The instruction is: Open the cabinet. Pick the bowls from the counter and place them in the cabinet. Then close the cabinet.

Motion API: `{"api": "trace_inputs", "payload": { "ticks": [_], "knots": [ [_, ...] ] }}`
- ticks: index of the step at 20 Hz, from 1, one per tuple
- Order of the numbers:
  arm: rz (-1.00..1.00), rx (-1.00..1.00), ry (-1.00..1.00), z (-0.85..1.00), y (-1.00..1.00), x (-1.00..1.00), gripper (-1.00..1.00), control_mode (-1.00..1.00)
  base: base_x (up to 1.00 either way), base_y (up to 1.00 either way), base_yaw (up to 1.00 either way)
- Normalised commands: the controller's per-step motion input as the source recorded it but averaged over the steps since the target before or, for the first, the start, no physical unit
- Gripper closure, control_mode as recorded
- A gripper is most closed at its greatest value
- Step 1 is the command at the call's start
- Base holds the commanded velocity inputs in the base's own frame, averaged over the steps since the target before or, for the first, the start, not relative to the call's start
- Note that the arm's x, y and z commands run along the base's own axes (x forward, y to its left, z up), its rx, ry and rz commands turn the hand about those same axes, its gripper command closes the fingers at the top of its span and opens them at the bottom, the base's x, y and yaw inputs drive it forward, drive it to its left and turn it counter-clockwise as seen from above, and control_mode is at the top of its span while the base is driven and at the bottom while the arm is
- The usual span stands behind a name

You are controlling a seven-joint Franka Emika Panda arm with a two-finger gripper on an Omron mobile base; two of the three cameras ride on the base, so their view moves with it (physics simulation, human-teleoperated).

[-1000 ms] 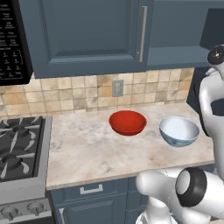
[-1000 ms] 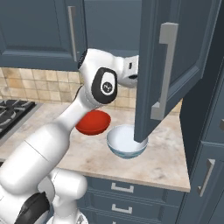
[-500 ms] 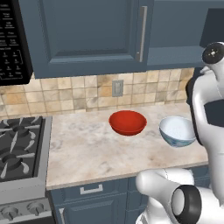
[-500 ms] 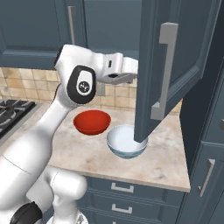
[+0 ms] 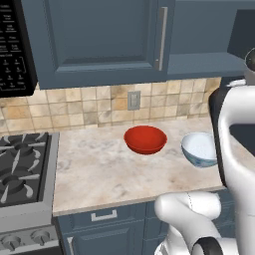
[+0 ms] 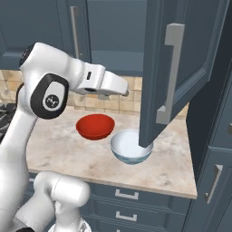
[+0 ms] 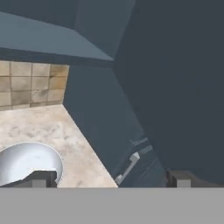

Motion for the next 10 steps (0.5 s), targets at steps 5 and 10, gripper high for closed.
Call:
{"api": "trace_inputs", "payload": {
  "ticks": [5, 10],
  "knots": [
    [0.26, 0.2, -0.1, 0.16, 0.7, -0.18, -1.0, -1.0, 0.0, 0.0, 0.0],
    [0.19, 0.16, -0.18, 0.25, 0.7, 0.0, -1.0, -1.0, 0.0, 0.0, 0.0]
  ]
}}
